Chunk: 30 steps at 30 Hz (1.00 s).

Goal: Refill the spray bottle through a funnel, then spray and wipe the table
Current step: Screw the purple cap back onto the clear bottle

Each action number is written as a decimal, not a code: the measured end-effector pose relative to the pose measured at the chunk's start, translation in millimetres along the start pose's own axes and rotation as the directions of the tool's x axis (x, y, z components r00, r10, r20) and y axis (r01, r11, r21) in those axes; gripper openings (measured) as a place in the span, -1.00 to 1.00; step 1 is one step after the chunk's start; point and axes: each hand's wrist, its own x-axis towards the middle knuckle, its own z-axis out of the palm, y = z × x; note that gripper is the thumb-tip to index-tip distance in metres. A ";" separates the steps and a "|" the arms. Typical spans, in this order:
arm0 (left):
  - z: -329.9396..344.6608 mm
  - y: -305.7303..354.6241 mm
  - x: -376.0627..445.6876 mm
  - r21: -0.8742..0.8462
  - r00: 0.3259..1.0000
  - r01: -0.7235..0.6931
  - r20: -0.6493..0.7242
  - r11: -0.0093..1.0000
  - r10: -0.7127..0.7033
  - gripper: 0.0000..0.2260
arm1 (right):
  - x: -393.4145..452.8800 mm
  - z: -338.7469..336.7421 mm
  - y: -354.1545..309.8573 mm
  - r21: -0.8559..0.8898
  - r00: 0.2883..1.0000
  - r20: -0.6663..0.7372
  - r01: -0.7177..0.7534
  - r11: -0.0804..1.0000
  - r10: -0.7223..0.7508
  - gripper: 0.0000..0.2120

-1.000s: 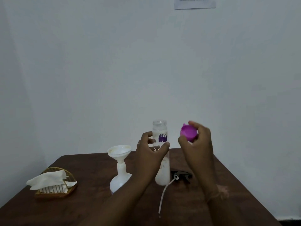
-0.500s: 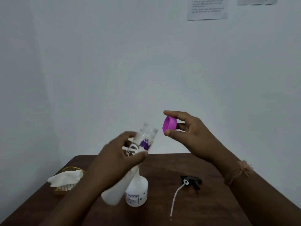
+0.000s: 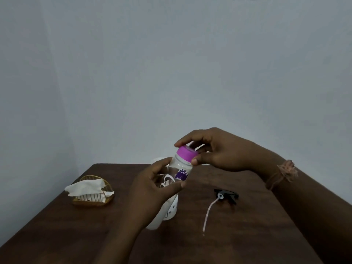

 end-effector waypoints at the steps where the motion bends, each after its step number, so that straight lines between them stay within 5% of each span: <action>1: 1.8 -2.2 -1.8 -0.007 1.000 -0.005 -0.004 1.000 0.005 -0.47 | -0.4 1.8 1.0 -0.023 1.000 0.009 -0.006 1.000 0.006 -0.54; 6: 13.1 -15.3 -8.1 -0.020 1.000 -0.004 -0.021 1.000 0.004 -0.47 | 0.3 13.3 0.1 -0.238 0.994 0.017 -0.104 0.966 0.111 -0.64; 10: 20.3 -21.5 -14.1 -0.033 1.000 -0.002 -0.027 0.999 0.001 -0.44 | 5.7 24.3 -5.1 -0.367 0.977 -0.054 -0.210 0.906 0.205 -0.14; 14: 18.4 -31.9 -16.7 -0.041 1.000 0.000 -0.027 0.999 -0.001 -0.40 | 4.9 1.6 -15.5 -0.228 0.892 0.120 -0.403 0.886 0.437 -0.08; 17: 12.0 -38.6 -17.8 -0.064 0.999 0.019 -0.025 0.998 -0.021 -0.40 | 2.3 -8.9 -12.5 -0.193 0.938 0.169 -0.269 0.943 0.302 -0.39; 20: 10.2 -36.7 -18.0 -0.068 1.000 0.018 0.006 0.998 -0.017 -0.44 | 2.4 -1.8 -10.7 -0.199 0.949 0.297 -0.044 0.979 0.103 -0.44; 25: 10.3 -30.5 -15.1 -0.094 0.999 0.019 -0.025 0.995 -0.022 -0.47 | 13.9 13.8 -19.1 -0.298 0.972 0.155 -0.127 0.946 0.179 -0.76; 28: 8.0 -28.1 -15.0 -0.093 0.999 0.024 -0.028 0.995 -0.026 -0.47 | 16.3 20.8 -15.7 -0.319 0.980 0.027 -0.177 0.931 0.195 -0.53; 30: 5.4 -26.4 -15.0 -0.083 1.000 0.018 -0.010 0.996 -0.019 -0.49 | 13.9 21.2 -15.8 -0.285 0.978 0.130 -0.120 0.951 0.163 -0.54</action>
